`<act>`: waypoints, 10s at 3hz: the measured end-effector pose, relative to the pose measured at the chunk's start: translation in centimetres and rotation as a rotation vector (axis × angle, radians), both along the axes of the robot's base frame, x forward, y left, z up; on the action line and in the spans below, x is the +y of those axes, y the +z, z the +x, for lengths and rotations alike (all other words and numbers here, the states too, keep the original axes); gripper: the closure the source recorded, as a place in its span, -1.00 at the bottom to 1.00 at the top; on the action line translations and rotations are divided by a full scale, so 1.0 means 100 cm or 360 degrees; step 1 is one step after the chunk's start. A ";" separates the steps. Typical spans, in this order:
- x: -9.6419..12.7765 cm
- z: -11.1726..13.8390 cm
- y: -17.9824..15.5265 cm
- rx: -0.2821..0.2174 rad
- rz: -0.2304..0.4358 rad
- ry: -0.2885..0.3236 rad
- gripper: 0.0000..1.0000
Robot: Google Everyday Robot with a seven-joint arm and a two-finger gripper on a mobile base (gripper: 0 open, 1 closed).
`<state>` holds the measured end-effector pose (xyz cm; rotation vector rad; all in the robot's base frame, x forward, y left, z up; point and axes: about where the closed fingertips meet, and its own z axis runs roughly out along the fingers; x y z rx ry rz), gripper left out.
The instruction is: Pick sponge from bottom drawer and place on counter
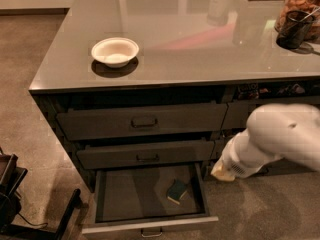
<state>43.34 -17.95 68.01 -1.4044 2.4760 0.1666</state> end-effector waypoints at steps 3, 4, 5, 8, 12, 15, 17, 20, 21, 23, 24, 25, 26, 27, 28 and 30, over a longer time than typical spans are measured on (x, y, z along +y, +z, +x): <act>0.026 0.055 -0.235 0.0118 0.0211 -0.0422 1.00; 0.023 0.050 -0.221 0.0117 0.0181 -0.0382 1.00; 0.024 0.048 -0.239 0.0113 0.0258 -0.0398 1.00; 0.077 0.034 -0.360 0.0023 0.0693 -0.0296 1.00; 0.079 0.084 -0.380 -0.0556 0.0682 -0.0228 0.22; 0.094 0.141 -0.415 -0.0524 0.0773 -0.0350 -0.92; 0.088 0.162 -0.446 -0.0414 0.0756 -0.0419 -1.00; 0.082 0.188 -0.499 -0.0429 0.0427 -0.0144 -1.00; 0.072 0.186 -0.505 -0.0421 0.0368 -0.0115 -1.00; 0.070 0.188 -0.505 -0.0495 0.0215 -0.0042 -1.00; 0.064 0.183 -0.514 -0.0513 0.0093 -0.0012 -1.00; 0.068 0.182 -0.529 -0.0469 0.0138 -0.0111 -1.00; 0.064 0.184 -0.547 -0.0395 0.0320 -0.0283 -1.00; 0.052 0.204 -0.534 -0.0444 0.0375 -0.0313 -1.00; 0.052 0.204 -0.534 -0.0444 0.0375 -0.0313 -1.00; 0.055 0.201 -0.544 -0.0432 0.0324 -0.0223 -1.00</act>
Offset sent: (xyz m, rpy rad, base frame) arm 0.1637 0.0572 -0.3538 0.3360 -0.0986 -0.4197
